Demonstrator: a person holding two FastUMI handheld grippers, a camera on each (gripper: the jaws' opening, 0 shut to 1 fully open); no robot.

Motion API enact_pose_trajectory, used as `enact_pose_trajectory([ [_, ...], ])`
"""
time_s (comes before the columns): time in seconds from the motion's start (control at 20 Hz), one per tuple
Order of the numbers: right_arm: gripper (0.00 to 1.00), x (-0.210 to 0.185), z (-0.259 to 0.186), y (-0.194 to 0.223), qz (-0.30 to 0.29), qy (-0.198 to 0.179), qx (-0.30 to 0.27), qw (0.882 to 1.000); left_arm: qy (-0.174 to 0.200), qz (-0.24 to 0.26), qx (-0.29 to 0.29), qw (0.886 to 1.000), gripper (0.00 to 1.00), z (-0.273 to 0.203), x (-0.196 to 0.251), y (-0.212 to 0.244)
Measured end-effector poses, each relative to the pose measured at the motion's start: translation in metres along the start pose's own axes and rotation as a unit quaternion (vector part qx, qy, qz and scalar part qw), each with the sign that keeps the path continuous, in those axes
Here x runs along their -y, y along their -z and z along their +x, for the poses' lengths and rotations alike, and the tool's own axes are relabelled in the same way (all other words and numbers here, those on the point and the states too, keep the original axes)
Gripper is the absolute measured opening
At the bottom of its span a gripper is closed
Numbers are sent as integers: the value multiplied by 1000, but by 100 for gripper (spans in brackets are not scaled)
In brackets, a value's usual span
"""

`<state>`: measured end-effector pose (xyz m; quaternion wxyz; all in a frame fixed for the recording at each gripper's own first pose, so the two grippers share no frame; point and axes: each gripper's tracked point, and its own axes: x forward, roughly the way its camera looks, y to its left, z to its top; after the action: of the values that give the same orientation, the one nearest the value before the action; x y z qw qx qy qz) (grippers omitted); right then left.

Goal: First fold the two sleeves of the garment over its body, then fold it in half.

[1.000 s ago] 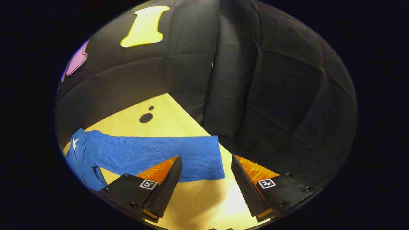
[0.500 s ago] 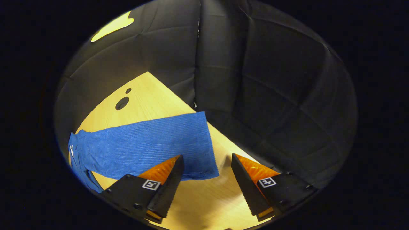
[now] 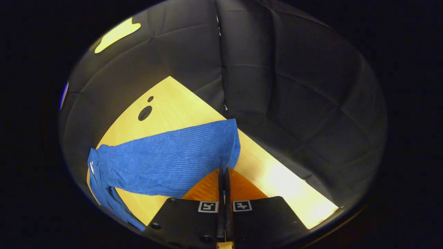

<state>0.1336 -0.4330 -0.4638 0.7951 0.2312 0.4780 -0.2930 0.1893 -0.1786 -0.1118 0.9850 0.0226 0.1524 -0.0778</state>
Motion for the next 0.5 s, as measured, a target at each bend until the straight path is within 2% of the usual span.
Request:
enact_pose_trajectory([
  [0.05,1,-3,-3,-4,-5,1,7,1000,-3,0,0,1000,82,-2,-2,0],
  [0.2,1,-29,-20,-21,-1,-25,36,999,-11,-1,5,1000,82,-6,-9,-2],
  [0.3,1,-53,-39,-33,-21,-45,53,997,-13,-5,7,1000,82,-10,-12,-1],
  [0.5,1,-133,-73,-45,-96,-105,82,986,-30,-4,3,1000,82,-28,-23,3],
])
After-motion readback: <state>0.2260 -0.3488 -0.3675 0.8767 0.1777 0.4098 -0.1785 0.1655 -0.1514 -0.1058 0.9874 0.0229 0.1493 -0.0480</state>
